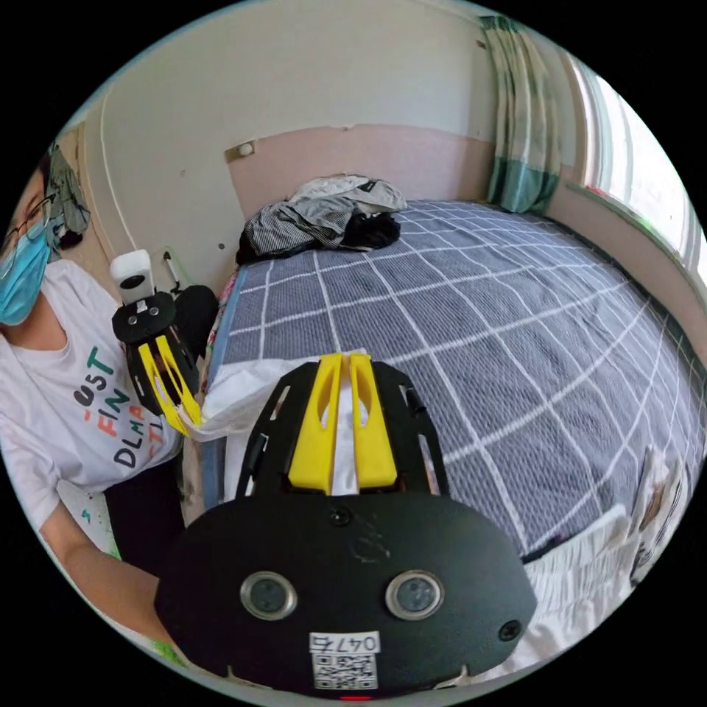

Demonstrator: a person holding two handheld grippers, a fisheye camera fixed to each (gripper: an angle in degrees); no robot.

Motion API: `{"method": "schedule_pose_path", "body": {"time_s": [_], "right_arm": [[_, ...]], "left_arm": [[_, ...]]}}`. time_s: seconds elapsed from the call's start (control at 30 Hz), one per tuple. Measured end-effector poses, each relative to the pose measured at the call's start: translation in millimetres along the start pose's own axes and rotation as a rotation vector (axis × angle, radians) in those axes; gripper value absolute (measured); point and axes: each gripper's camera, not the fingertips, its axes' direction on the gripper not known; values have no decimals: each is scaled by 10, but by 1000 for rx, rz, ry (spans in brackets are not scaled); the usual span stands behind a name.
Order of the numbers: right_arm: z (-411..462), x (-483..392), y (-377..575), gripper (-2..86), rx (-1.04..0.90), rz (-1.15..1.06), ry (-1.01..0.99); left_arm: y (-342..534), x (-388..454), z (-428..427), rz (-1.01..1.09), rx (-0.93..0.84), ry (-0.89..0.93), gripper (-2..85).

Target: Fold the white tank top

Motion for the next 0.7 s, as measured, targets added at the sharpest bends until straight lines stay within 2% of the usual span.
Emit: {"method": "schedule_pose_path", "body": {"time_s": [0.2, 0.27, 0.4, 0.5, 0.6, 0.63, 0.7], "right_arm": [[39, 150, 818, 33, 34, 182, 39], [-15, 108, 962, 93, 45, 251, 89], [-224, -79, 1053, 79, 58, 316, 125], [-345, -676, 977, 29, 102, 210, 93], [-145, -1365, 918, 14, 7, 116, 154], [-20, -1575, 937, 12, -46, 113, 194], [144, -1820, 996, 12, -124, 139, 284]], "left_arm": [[-128, 167, 457, -87, 24, 67, 92], [-123, 253, 451, -75, 38, 53, 111], [113, 449, 191, -3, 51, 112, 102], [363, 377, -149, -52, 134, 3, 65], [406, 200, -305, -80, 223, -50, 19], [377, 173, -288, -66, 212, -38, 14], [228, 99, -120, -57, 69, -58, 2]]}}
